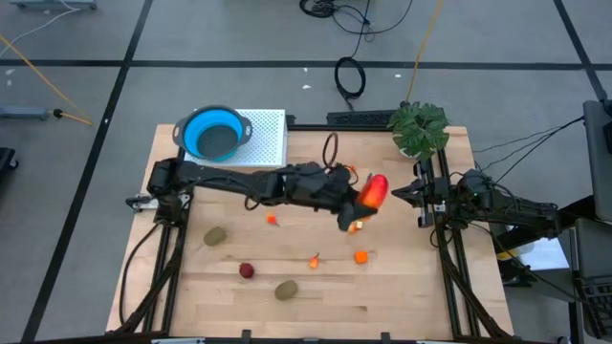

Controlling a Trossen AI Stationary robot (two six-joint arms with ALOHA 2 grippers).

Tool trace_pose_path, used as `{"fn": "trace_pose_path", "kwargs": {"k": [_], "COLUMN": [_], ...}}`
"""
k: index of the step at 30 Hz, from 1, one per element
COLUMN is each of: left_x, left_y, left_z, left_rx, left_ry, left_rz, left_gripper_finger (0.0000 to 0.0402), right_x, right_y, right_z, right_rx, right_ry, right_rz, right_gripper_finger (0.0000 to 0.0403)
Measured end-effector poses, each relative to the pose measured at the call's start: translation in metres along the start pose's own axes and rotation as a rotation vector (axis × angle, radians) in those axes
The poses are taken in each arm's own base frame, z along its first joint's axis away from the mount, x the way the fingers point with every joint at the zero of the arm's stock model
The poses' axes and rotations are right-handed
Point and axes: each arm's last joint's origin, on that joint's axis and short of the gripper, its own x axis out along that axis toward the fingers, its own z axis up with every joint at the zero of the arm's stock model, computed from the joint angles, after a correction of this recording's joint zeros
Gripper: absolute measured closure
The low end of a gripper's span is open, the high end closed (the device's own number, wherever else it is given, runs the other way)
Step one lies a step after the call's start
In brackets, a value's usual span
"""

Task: Pick & Place Fruit
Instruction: Put the orange mango into the blue strainer bowl on the shelf

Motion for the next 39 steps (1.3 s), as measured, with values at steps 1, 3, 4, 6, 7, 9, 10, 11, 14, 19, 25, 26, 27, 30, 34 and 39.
{"fn": "trace_pose_path", "kwargs": {"k": [1,3,4,6,7,9,10,11,14,19,25,26,27,30,34,39], "left_x": [-0.003,-0.012,-0.017,-0.030,-0.036,-0.049,-0.057,-0.064,-0.085,-0.115,-0.140,-0.144,-0.148,-0.160,-0.175,-0.195], "left_y": [0.003,0.010,0.012,0.016,0.017,0.021,0.021,0.023,0.026,0.036,0.064,0.070,0.076,0.093,0.115,0.136], "left_z": [0.002,0.005,0.009,0.014,0.017,0.024,0.027,0.029,0.039,0.053,0.072,0.075,0.077,0.086,0.093,0.098], "left_rx": [-0.003,-0.004,0.003,0.026,0.038,0.056,0.067,0.081,0.110,0.155,0.146,0.144,0.140,0.101,0.034,-0.025], "left_ry": [0.010,0.027,0.024,0.028,0.018,-0.003,-0.011,-0.025,-0.089,-0.194,-0.240,-0.223,-0.204,-0.158,-0.058,0.076], "left_rz": [0.052,0.168,0.223,0.342,0.396,0.520,0.578,0.642,0.823,1.086,1.299,1.328,1.350,1.397,1.441,1.492], "left_gripper_finger": [0.0163,0.0163,0.0163,0.0163,0.0163,0.0163,0.0163,0.0163,0.0163,0.0163,0.0163,0.0163,0.0163,0.0163,0.0163,0.0163], "right_x": [0.000,0.000,0.000,0.000,0.000,0.000,0.000,0.000,0.000,0.000,0.000,0.000,0.000,0.000,0.000,0.000], "right_y": [0.000,0.000,0.000,0.000,0.000,0.000,0.000,0.000,0.000,0.000,0.000,0.000,0.000,0.000,0.000,0.000], "right_z": [0.000,0.000,0.000,0.000,0.000,0.000,0.000,0.000,0.000,0.000,0.001,0.001,0.001,0.001,0.001,0.001], "right_rx": [0.000,0.000,0.000,0.000,-0.001,-0.004,-0.006,-0.009,-0.014,-0.017,-0.051,-0.052,-0.053,-0.055,-0.055,-0.055], "right_ry": [0.000,0.000,-0.001,-0.001,-0.002,-0.002,-0.003,-0.003,-0.004,-0.005,-0.008,-0.008,-0.008,-0.008,-0.008,-0.008], "right_rz": [0.000,0.000,0.000,0.001,0.000,0.000,0.000,0.000,0.001,0.000,-0.002,-0.003,-0.005,-0.005,-0.005,-0.005], "right_gripper_finger": [0.0403,0.0403,0.0403,0.0403,0.0403,0.0403,0.0403,0.0403,0.0403,0.0403,0.0403,0.0403,0.0403,0.0403,0.0403,0.0403]}}
